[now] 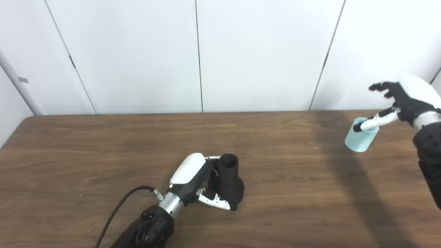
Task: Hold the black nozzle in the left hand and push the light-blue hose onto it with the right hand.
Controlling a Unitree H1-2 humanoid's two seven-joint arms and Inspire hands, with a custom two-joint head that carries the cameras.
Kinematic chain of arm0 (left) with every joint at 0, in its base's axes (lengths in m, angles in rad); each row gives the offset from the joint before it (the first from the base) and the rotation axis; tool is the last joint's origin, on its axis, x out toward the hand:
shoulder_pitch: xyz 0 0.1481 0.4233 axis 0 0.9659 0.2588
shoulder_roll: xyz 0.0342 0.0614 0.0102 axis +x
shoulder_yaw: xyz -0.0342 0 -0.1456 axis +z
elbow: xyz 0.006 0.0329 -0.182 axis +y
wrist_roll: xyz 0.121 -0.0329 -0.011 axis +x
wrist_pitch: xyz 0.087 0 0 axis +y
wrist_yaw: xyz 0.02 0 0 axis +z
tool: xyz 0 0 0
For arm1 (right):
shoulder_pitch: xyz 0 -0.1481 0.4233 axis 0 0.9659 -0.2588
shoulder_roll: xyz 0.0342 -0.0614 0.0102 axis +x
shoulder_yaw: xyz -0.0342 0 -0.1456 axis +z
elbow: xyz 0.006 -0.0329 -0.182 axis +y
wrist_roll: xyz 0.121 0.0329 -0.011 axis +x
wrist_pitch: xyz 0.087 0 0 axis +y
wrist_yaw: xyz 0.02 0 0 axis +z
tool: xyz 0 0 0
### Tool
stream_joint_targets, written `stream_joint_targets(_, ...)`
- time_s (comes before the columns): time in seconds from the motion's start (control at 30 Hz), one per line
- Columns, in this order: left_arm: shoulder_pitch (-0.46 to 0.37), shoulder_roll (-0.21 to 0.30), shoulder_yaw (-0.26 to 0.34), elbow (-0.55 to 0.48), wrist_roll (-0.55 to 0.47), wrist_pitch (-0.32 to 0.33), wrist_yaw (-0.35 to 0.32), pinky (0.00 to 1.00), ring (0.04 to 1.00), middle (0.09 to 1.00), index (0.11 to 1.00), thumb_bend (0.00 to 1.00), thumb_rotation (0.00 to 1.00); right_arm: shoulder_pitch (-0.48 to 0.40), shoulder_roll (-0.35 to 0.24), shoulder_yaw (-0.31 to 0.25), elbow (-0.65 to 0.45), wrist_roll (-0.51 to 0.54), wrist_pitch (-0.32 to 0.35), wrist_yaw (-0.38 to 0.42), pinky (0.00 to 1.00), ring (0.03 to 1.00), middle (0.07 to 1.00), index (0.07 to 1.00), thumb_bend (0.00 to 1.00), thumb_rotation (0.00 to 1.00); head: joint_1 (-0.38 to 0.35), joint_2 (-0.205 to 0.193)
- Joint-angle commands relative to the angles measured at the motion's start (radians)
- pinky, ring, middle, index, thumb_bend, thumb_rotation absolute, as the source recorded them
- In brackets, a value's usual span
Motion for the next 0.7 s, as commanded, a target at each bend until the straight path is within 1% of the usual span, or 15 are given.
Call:
stream_joint_targets(0.0,0.097,0.015,-0.076,0.093,0.042,0.143,-0.181,0.44,0.46,0.478,0.485,0.52,0.09,-0.085,-0.063,-0.008,0.006,-0.004,-0.027,-0.026,0.62,0.773,0.835,0.793,1.0,0.27,-0.001,0.002)
stream_joint_targets(0.03,0.096,0.016,-0.076,0.093,0.041,0.143,-0.181,0.44,0.46,0.478,0.485,0.52,0.09,-0.084,-0.058,-0.012,0.022,0.012,-0.046,-0.043,0.62,0.772,0.835,0.795,1.0,0.27,-0.001,0.002)
stream_joint_targets(0.1,0.096,0.015,-0.076,0.095,0.041,0.141,-0.18,0.44,0.46,0.479,0.485,0.52,0.09,-0.082,-0.045,-0.025,0.052,0.044,-0.098,-0.09,0.59,0.739,0.817,0.792,1.0,0.26,-0.001,0.002)
stream_joint_targets(0.17,0.098,0.015,-0.078,0.095,0.044,0.141,-0.179,0.44,0.46,0.48,0.485,0.52,0.09,-0.085,-0.032,-0.028,0.098,0.059,-0.154,-0.149,0.57,0.722,0.799,0.79,1.0,0.26,-0.001,0.004)
stream_joint_targets(0.23,0.1,0.014,-0.079,0.094,0.045,0.139,-0.178,0.44,0.46,0.48,0.485,0.52,0.09,-0.093,-0.029,-0.015,0.131,0.058,-0.174,-0.173,0.56,0.712,0.787,0.789,1.0,0.25,-0.002,0.004)
stream_joint_targets(0.33,0.101,0.015,-0.078,0.094,0.044,0.135,-0.176,0.44,0.46,0.48,0.485,0.52,0.09,-0.109,-0.033,0.021,0.15,0.035,-0.147,-0.152,0.56,0.711,0.781,0.79,1.0,0.25,-0.001,0.005)
stream_joint_targets(0.47,0.1,0.015,-0.077,0.091,0.044,0.14,-0.178,0.44,0.46,0.48,0.485,0.52,0.09,-0.119,-0.037,0.051,0.144,0.017,-0.105,-0.128,0.57,0.731,0.79,0.795,1.0,0.25,0.002,0.007)
stream_joint_targets(0.6,0.1,0.014,-0.076,0.094,0.042,0.138,-0.176,0.44,0.461,0.48,0.485,0.52,0.09,-0.131,-0.034,0.064,0.176,0.025,-0.138,-0.165,0.58,0.736,0.793,0.795,1.0,0.26,0.001,0.008)
stream_joint_targets(0.67,0.1,0.013,-0.077,0.093,0.042,0.138,-0.175,0.44,0.461,0.48,0.485,0.52,0.09,-0.133,-0.032,0.069,0.178,0.025,-0.138,-0.171,0.58,0.736,0.793,0.795,1.0,0.26,0.004,0.008)
